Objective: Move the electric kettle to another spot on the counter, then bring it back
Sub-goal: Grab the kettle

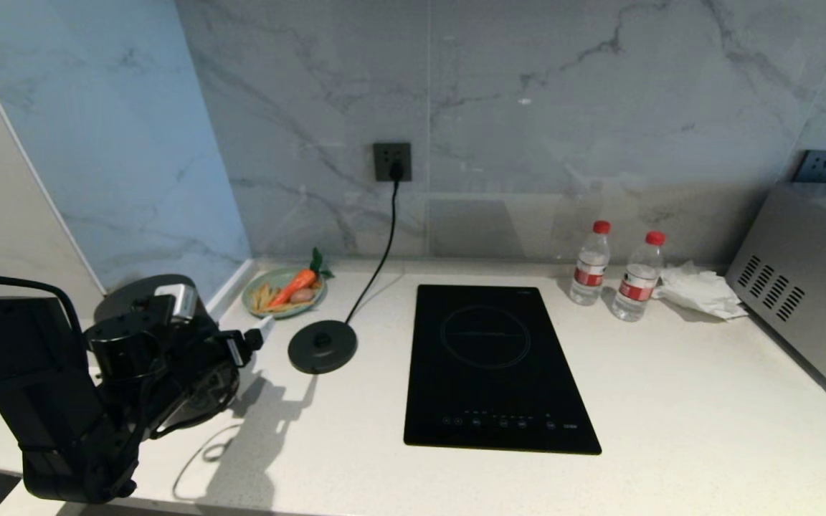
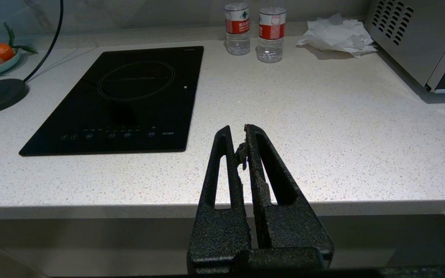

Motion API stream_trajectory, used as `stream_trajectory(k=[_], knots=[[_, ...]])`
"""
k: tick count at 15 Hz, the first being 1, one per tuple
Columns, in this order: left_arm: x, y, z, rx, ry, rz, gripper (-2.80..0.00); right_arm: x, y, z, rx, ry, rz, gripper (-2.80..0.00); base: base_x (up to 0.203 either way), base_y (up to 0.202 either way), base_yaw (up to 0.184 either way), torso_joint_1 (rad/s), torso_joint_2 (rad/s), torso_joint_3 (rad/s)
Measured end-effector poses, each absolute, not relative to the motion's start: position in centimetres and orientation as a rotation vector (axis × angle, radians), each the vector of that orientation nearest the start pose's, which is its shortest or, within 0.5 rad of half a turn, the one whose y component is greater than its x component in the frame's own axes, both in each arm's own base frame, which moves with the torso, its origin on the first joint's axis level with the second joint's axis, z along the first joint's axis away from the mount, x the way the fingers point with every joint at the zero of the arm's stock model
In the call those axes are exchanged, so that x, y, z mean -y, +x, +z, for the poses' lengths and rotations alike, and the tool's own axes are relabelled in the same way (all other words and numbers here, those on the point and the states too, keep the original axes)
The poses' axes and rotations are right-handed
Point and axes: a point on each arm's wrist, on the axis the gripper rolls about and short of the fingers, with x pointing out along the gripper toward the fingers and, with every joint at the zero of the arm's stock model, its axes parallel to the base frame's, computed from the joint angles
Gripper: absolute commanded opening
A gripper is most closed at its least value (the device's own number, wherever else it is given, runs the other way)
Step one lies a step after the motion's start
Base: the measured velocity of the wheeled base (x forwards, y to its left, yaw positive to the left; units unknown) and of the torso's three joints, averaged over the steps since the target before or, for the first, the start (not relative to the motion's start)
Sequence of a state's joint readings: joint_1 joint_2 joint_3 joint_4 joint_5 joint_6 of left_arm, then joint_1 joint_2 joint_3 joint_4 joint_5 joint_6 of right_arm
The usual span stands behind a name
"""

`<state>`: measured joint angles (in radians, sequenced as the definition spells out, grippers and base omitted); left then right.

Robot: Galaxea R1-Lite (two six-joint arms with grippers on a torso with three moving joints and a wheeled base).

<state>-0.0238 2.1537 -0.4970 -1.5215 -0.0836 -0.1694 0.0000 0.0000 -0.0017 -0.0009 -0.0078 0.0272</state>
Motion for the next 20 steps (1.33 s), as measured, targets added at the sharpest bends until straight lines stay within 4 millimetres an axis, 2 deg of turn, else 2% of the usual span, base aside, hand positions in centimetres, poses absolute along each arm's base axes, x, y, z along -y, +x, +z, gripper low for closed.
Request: stream_trajectory(k=[20], knots=[[0.84,33.12,5.58,-0.134,-0.172,-0.086,0.0,0.02,-2.29,7.6,0.002,0.027,-0.008,-2.8,0.0,0.0,0.0,0.0,0.0,0.0]])
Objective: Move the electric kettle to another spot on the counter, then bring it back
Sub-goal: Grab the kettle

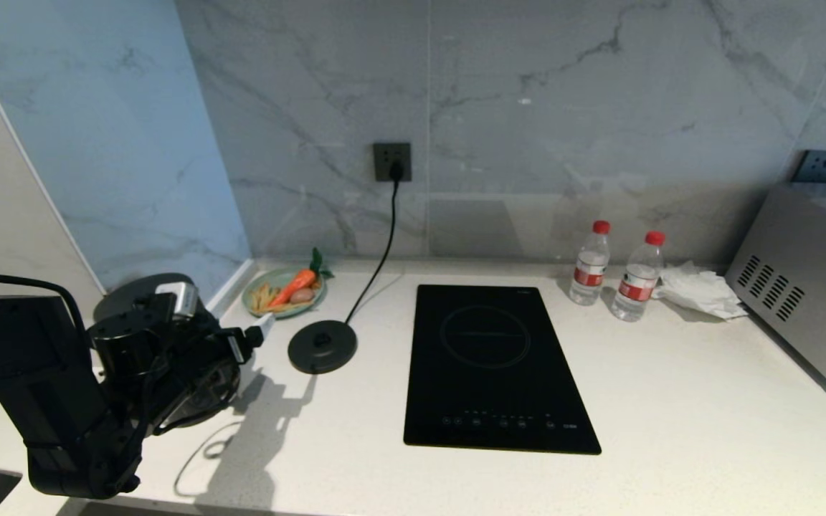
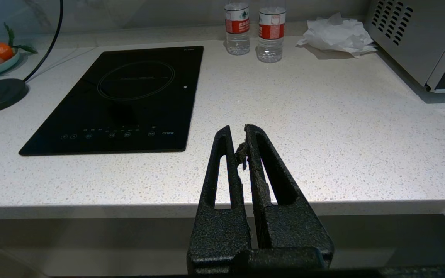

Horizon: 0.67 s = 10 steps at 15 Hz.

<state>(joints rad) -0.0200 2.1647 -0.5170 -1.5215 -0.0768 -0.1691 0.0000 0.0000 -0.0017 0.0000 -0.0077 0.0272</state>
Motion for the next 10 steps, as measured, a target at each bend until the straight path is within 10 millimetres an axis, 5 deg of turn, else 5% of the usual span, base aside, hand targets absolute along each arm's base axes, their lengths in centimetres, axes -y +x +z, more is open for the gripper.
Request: stream_trajectory(k=[1,10], knots=[[0.83,33.12,5.58,-0.134,-0.172,-0.085,-2.8,0.02,-2.29,7.6,0.003,0.027,-0.008,-2.8,0.0,0.0,0.0,0.0,0.0,0.0],[0.87,33.02,5.47,-0.142,-0.174,-0.085,-2.8,0.02,-2.29,7.6,0.002,0.027,-0.008,-2.8,0.0,0.0,0.0,0.0,0.0,0.0]])
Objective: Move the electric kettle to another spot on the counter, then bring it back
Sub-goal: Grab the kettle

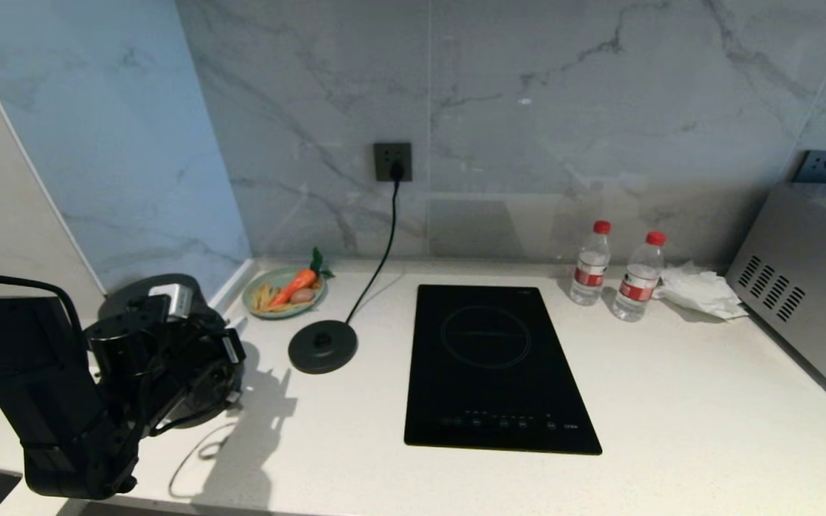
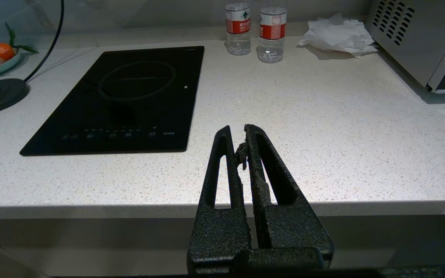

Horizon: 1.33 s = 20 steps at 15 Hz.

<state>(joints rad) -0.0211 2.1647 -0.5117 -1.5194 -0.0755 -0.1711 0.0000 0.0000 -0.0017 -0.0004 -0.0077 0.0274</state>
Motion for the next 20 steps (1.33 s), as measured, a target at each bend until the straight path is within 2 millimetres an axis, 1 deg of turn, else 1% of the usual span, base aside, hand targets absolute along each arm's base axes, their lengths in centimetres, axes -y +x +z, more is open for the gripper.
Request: stream_trajectory(k=[10,16,20], knots=[[1.1,33.1,5.7,-0.134,-0.171,-0.091,-2.8,0.0,-2.3,7.6,0.002,0.027,-0.008,-2.8,0.0,0.0,0.0,0.0,0.0,0.0],[1.5,32.9,6.3,-0.117,-0.169,-0.103,-2.8,0.0,-2.3,7.6,0.002,0.027,-0.007,-2.8,0.0,0.0,0.0,0.0,0.0,0.0],[1.7,32.5,7.1,-0.099,-0.168,-0.11,-2.8,0.0,-2.3,7.6,0.002,0.027,-0.008,-2.8,0.0,0.0,0.0,0.0,0.0,0.0]])
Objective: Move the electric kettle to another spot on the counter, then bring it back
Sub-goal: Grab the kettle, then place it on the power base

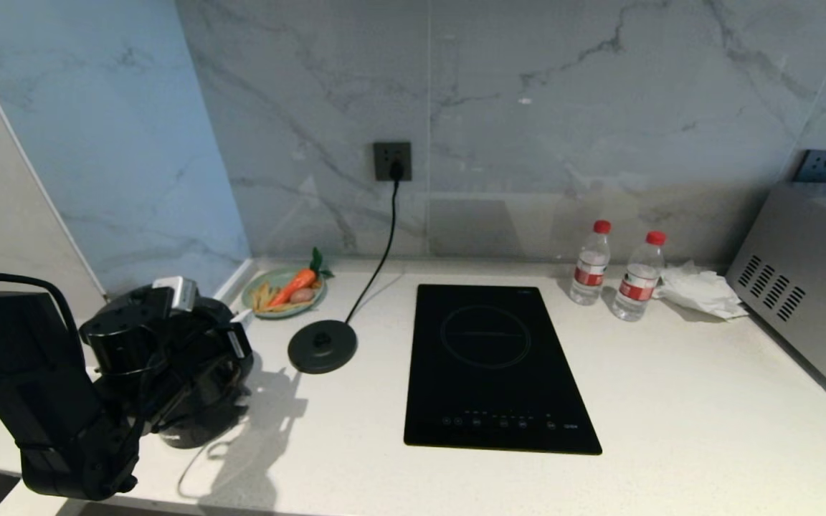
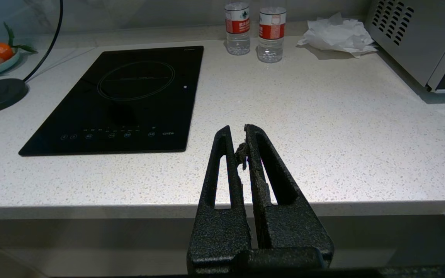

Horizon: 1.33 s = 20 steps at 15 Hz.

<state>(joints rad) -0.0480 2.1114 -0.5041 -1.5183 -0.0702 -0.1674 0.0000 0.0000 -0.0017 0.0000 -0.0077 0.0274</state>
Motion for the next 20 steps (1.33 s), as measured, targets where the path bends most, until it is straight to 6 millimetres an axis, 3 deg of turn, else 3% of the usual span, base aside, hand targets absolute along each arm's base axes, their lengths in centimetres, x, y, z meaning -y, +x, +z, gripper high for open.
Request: stream_trajectory(k=[13,20], knots=[[3.2,31.5,10.1,-0.012,-0.164,-0.141,-2.8,0.0,-2.3,7.6,0.003,0.027,-0.008,-2.8,0.0,0.0,0.0,0.0,0.0,0.0],[6.0,31.1,11.1,0.014,-0.158,-0.184,-2.8,0.0,-2.3,7.6,0.002,0.027,-0.008,-2.8,0.0,0.0,0.0,0.0,0.0,0.0]])
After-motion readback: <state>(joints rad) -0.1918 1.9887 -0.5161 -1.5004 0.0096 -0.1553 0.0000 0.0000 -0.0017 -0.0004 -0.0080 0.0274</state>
